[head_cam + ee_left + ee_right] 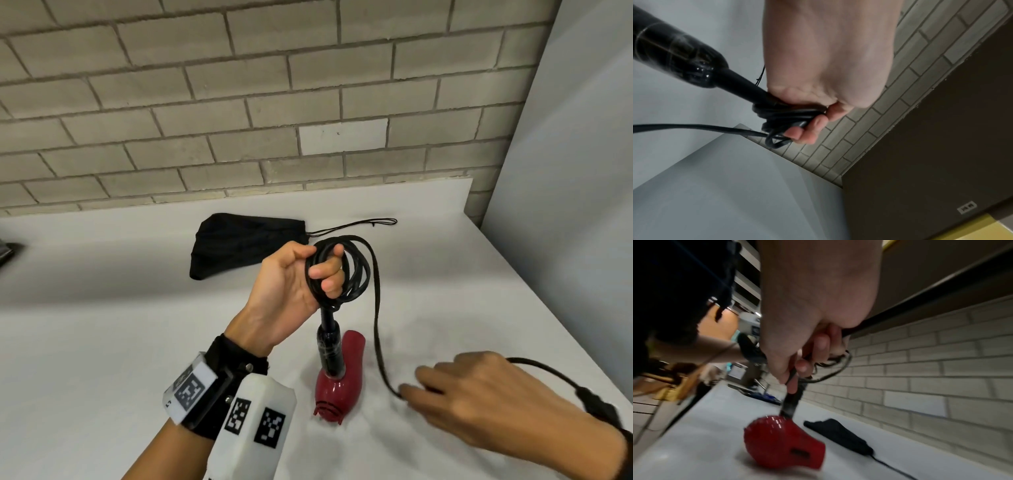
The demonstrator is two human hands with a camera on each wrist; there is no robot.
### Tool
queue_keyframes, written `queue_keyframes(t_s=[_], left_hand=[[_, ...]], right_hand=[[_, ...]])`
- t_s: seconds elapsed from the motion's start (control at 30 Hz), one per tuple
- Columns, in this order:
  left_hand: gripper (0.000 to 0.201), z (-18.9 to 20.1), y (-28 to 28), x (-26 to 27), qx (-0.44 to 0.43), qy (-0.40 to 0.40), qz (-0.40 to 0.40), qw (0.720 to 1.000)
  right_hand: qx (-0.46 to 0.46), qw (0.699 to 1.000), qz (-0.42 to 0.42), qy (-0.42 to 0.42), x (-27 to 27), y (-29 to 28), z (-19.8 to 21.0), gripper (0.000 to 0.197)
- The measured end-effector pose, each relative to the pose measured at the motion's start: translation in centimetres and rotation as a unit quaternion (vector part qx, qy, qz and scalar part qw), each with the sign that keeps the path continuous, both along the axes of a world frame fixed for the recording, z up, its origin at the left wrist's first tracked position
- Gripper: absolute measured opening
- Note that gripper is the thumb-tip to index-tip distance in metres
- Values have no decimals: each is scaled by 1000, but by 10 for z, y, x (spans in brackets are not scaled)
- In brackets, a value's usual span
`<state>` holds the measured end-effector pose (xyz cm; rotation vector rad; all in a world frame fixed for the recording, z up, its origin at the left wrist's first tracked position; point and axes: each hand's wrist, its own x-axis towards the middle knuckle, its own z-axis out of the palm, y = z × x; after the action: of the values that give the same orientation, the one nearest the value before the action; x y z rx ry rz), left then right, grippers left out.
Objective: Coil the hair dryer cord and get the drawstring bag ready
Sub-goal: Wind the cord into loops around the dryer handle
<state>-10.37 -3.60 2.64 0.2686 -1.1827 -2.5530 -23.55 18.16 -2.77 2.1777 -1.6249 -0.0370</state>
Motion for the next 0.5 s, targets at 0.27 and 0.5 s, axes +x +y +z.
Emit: queue_keyframes(t_s=[0.27,0.5], left_hand=[[31,2,22,-4,-73,-21,-15,997],[29,-2,30,-1,-169,-1,-56,984]], right_hand=[[-81,981,144,-102,44,-45,65,19],[-208,963,71,-157,9,-78,108,13]])
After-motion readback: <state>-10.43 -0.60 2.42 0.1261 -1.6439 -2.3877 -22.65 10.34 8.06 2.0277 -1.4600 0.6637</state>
